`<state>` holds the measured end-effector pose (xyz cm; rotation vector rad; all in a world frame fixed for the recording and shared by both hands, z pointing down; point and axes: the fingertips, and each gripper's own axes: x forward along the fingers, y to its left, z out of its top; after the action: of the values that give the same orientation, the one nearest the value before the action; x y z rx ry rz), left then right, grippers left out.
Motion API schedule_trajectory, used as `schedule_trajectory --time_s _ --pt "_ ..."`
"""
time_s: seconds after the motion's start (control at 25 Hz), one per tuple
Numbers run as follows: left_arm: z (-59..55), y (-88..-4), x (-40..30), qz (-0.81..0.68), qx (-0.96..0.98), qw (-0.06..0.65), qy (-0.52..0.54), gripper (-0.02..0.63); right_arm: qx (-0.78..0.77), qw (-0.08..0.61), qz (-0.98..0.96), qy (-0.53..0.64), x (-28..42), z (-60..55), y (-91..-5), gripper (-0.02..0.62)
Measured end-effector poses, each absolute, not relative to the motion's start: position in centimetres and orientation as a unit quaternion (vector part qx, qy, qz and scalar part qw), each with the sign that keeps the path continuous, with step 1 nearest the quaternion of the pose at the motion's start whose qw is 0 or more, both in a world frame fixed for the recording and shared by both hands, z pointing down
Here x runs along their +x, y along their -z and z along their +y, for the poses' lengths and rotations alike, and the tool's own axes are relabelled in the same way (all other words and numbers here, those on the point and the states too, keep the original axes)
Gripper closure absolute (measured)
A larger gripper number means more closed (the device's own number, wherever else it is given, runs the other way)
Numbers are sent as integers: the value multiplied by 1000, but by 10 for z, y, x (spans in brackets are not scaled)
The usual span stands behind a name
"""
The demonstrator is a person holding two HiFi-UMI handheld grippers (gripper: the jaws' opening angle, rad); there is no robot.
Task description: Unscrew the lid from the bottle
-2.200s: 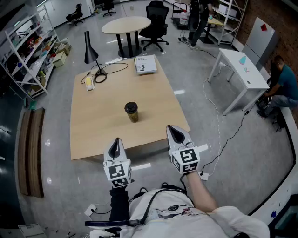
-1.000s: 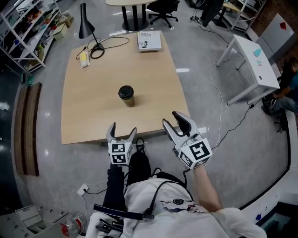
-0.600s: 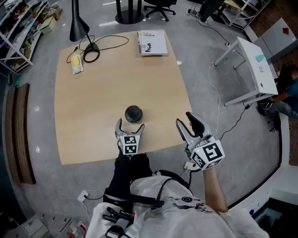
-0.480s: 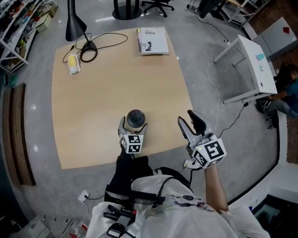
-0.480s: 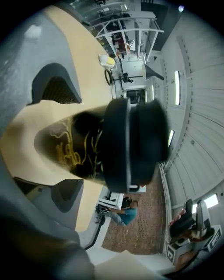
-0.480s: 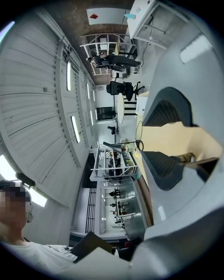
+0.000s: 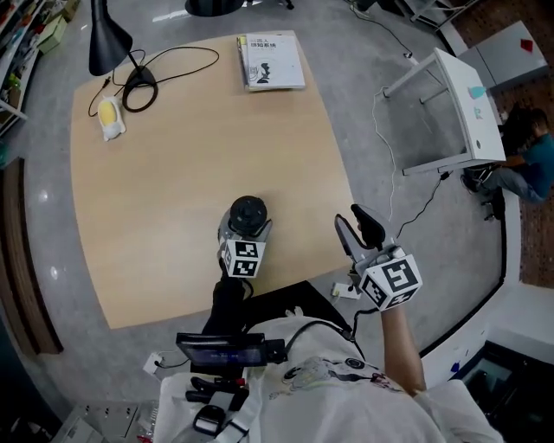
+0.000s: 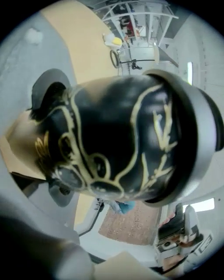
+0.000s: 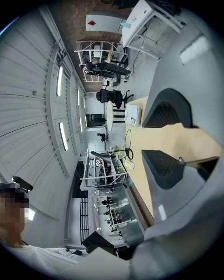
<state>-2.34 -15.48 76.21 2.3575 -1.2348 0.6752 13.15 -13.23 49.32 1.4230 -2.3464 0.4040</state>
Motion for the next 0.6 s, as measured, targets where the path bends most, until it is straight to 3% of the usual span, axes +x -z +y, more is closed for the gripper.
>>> schedule_trajectory --time_s 0.2,0.28,0.4,0.48,0.6 --pt "-161 -706 -8 -415 860 243 -169 171 423 186 -875 -142 105 -134 -503 429" --pt "-162 -663 5 -389 882 222 -146 170 344 182 -911 -140 70 -134 -499 350" --pt "-163 -591 22 -348 917 154 -121 170 218 185 -952 -109 16 -135 -478 123" --pt "-159 -545 37 -321 934 109 -113 170 158 188 -966 -74 -3 -136 -455 87" --pt "-145 -497 62 -271 954 56 -114 172 80 185 -979 -24 -12 -124 -417 83"
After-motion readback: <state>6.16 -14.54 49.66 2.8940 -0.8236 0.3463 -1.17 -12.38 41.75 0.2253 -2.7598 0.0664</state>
